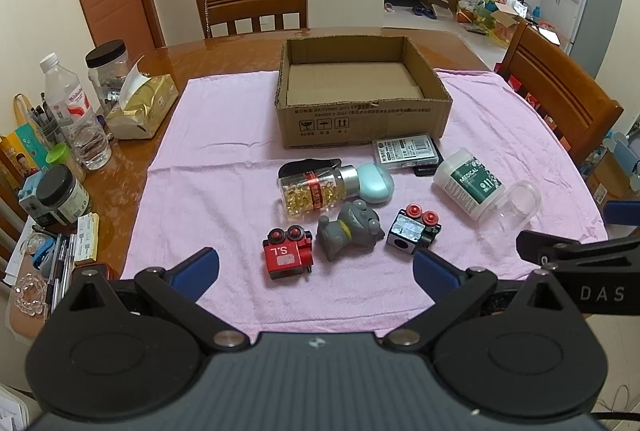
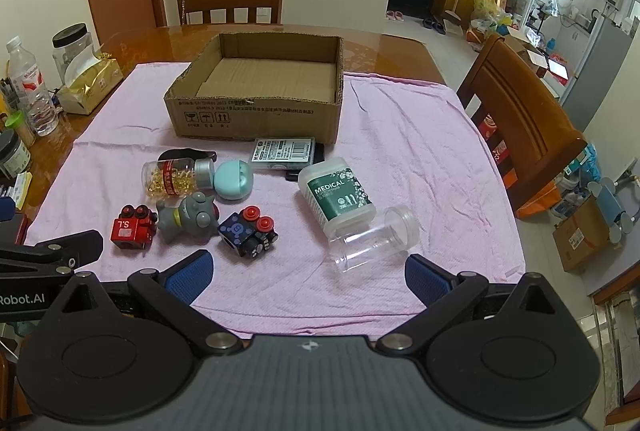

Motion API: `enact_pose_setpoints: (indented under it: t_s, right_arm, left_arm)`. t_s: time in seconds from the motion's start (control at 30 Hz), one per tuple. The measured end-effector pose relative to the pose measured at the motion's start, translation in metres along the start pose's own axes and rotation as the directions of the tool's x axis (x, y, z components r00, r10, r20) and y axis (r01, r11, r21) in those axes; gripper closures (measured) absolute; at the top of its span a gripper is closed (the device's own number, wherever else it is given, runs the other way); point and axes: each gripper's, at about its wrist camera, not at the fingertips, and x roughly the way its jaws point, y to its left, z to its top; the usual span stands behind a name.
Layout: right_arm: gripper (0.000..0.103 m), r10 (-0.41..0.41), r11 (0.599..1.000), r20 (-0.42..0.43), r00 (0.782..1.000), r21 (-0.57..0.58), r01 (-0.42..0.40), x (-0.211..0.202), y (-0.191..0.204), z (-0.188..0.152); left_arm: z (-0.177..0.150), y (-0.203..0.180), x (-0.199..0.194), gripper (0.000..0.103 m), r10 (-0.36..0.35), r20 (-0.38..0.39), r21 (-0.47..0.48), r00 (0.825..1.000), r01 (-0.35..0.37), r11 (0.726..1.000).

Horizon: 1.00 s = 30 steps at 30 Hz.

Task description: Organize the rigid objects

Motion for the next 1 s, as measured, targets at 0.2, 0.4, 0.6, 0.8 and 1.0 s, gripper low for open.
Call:
enact_pose_setpoints:
  t_s: [0.2, 0.4, 0.6, 0.8, 1.0]
  right_arm:
    - [0.000, -0.001, 1.000, 0.006, 1.000, -0.003, 0.001, -0.0006, -0.0002, 0.0023]
    - [0.000, -0.001, 1.000, 0.007, 1.000, -0.002, 0.001, -0.0005, -0.0006, 0.0032]
    - [0.000, 0.001, 1.000, 0.008, 1.000, -0.003, -0.001, 0.0000, -0.0011, 0.0055]
    - [0.000, 0.001, 1.000, 0.009, 1.000, -0.004, -0.001, 0.0000, -0.0023, 0.0087]
    - [0.000, 0.004, 1.000, 0.014, 1.000, -0.002, -0.004, -0.0010, -0.0029, 0.0104]
  left_arm:
    - [0.0016, 0.0001, -0.0002, 0.001, 0.001, 0.001, 0.001, 1.000, -0.001, 1.000]
    - [0.0033, 0.0003, -0.0001, 0.001, 0.001, 0.000, 0.002, 1.000, -0.001, 1.000]
    - [0.0047, -0.0001, -0.0006, 0.001, 0.000, 0.001, 0.006, 1.000, 0.000, 1.000]
    - [0.0076, -0.0029, -0.0004, 0.001, 0.003, 0.002, 0.015, 1.000, -0.003, 1.000]
    - [0.0076, -0.0034, -0.0004, 0.001, 0.004, 0.000, 0.015, 1.000, -0.004, 1.000]
